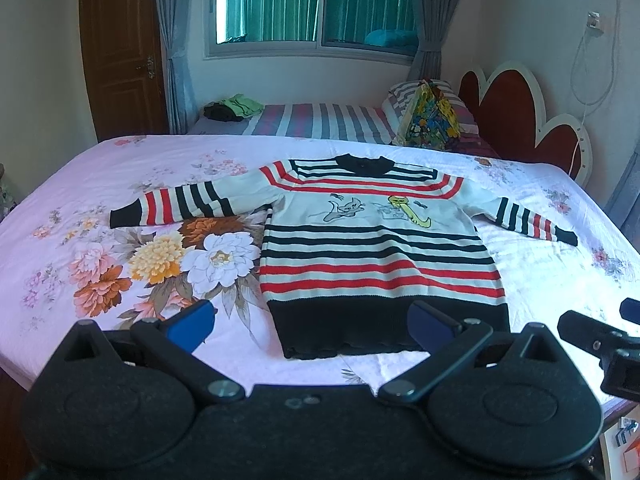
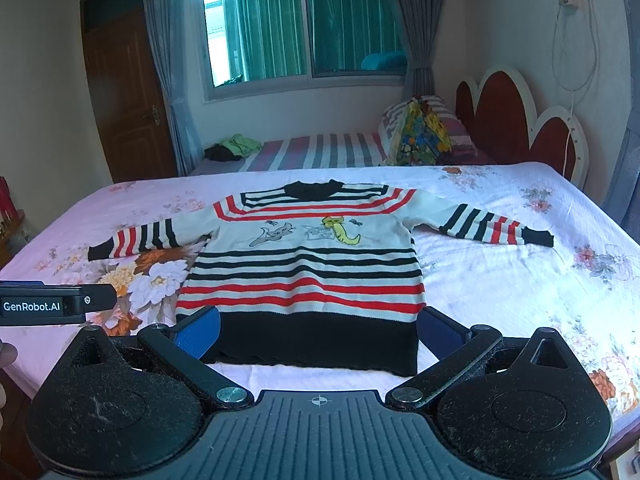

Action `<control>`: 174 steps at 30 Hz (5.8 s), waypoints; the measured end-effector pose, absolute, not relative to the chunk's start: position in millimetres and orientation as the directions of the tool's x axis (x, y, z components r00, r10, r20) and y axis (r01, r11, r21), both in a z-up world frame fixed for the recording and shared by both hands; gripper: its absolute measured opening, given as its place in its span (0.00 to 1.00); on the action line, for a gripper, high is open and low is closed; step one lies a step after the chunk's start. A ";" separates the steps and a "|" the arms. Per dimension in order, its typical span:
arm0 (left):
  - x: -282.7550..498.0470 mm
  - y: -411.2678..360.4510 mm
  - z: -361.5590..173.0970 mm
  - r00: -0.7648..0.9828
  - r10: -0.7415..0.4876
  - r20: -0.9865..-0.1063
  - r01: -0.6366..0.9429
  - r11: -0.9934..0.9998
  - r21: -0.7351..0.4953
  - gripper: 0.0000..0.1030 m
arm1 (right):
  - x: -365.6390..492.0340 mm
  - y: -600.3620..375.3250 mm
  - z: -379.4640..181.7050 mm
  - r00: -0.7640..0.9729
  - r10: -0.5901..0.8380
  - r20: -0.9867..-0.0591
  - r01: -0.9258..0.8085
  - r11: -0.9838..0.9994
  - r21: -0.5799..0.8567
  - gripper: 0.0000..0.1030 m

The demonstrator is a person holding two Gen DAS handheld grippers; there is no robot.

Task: Fold small clothes

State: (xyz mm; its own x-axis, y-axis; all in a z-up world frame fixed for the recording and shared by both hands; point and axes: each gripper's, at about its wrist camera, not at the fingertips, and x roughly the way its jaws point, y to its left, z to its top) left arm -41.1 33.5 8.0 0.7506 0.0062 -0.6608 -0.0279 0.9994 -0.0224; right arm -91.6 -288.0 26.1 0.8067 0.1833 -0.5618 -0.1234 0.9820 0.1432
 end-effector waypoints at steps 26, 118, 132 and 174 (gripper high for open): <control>-39.6 28.4 11.3 0.752 0.007 -0.659 -0.031 0.999 -0.024 0.99 | -87.7 -289.4 25.3 0.807 0.174 -0.565 -0.118 0.984 0.134 1.00; 310.2 -76.9 -115.6 0.596 0.054 -0.801 -0.107 0.994 -0.013 0.98 | 323.3 -628.4 -190.5 0.641 -0.059 -0.766 0.433 0.851 0.297 0.62; 305.5 -56.2 -109.2 0.595 0.009 -0.804 -0.104 0.992 -0.066 0.87 | 336.3 -592.4 -144.0 0.767 -0.079 -0.637 0.307 0.917 0.255 0.11; 452.4 -90.2 -225.5 0.468 -0.568 -0.677 -0.120 0.718 -0.685 0.17 | 311.4 -441.2 -153.2 0.690 0.115 -0.715 0.065 0.973 0.220 0.58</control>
